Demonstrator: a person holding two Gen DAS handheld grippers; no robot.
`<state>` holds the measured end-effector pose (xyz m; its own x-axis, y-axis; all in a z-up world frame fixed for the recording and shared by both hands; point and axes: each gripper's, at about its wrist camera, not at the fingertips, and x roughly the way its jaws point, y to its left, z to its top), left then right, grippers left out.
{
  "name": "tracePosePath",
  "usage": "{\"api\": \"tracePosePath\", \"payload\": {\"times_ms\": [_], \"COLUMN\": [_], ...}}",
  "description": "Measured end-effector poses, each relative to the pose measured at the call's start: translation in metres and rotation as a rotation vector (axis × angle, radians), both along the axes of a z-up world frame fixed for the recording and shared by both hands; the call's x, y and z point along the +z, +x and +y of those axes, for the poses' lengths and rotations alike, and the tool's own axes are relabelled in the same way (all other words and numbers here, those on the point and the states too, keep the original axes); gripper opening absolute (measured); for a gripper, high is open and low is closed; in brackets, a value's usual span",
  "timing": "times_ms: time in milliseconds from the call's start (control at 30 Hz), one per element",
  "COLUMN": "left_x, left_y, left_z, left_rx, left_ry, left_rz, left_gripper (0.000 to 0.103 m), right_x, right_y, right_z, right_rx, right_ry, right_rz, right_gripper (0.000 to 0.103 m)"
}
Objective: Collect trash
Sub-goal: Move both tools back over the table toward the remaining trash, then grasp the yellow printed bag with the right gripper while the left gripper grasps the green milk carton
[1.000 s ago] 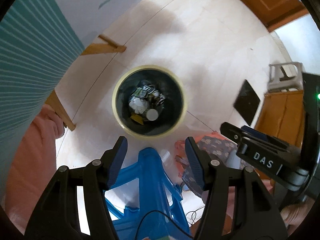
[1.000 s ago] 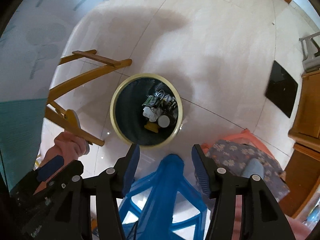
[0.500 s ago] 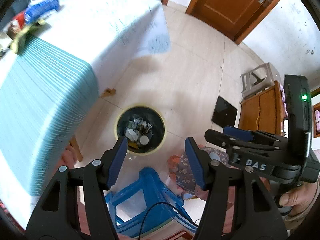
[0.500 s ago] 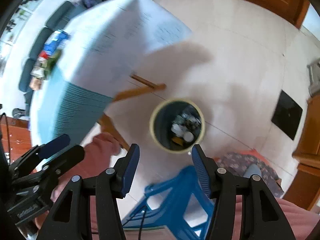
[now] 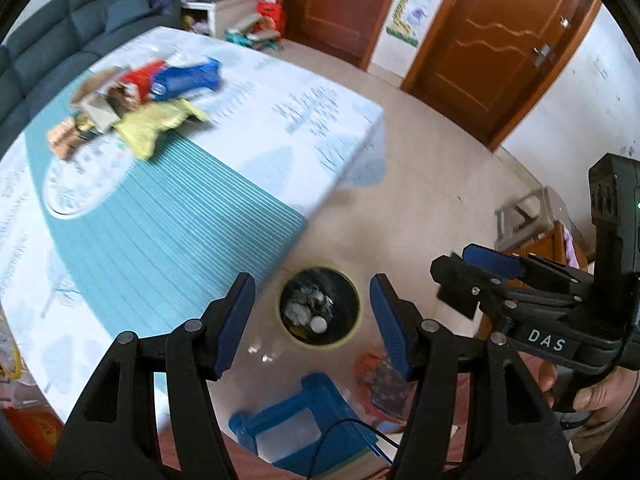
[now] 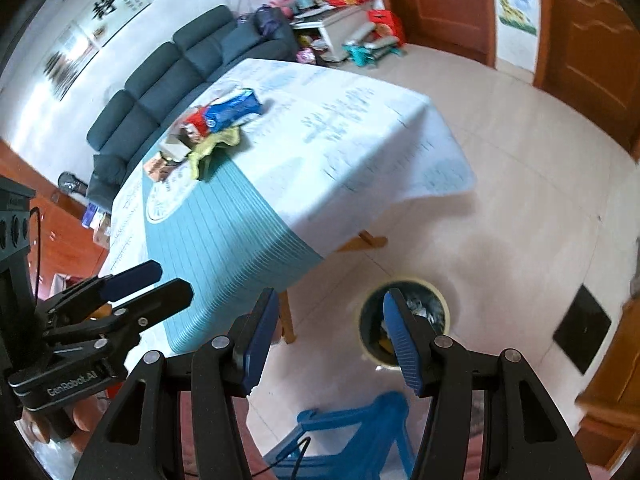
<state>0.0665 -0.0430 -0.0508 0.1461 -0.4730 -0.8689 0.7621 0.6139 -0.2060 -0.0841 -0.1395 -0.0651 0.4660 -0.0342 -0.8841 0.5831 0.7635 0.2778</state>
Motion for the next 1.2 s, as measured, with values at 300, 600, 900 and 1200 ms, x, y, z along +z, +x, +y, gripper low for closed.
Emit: {"api": "tracePosePath", "payload": {"times_ms": [300, 600, 900, 1200], "left_x": [-0.002, -0.029, -0.048, -0.060], "left_y": [0.063, 0.142, 0.204, 0.243], "left_z": [0.051, 0.100, 0.133, 0.144], "left_rx": [0.127, 0.266, 0.377, 0.386], "left_ry": [-0.006, 0.009, 0.007, 0.017], "left_rz": [-0.051, -0.024, -0.017, -0.025], "left_gripper": [0.056, 0.056, 0.056, 0.056], "right_x": [-0.006, -0.042, -0.089, -0.137], "right_y": [0.084, 0.177, 0.272, 0.328], "right_z": [0.014, 0.025, 0.024, 0.009], "right_rx": [0.083, 0.151, 0.117, -0.001], "right_ry": [0.008, 0.054, 0.194, 0.293], "right_rz": [-0.021, -0.027, -0.098, -0.146], "right_gripper": [0.055, 0.055, 0.059, 0.061]}}
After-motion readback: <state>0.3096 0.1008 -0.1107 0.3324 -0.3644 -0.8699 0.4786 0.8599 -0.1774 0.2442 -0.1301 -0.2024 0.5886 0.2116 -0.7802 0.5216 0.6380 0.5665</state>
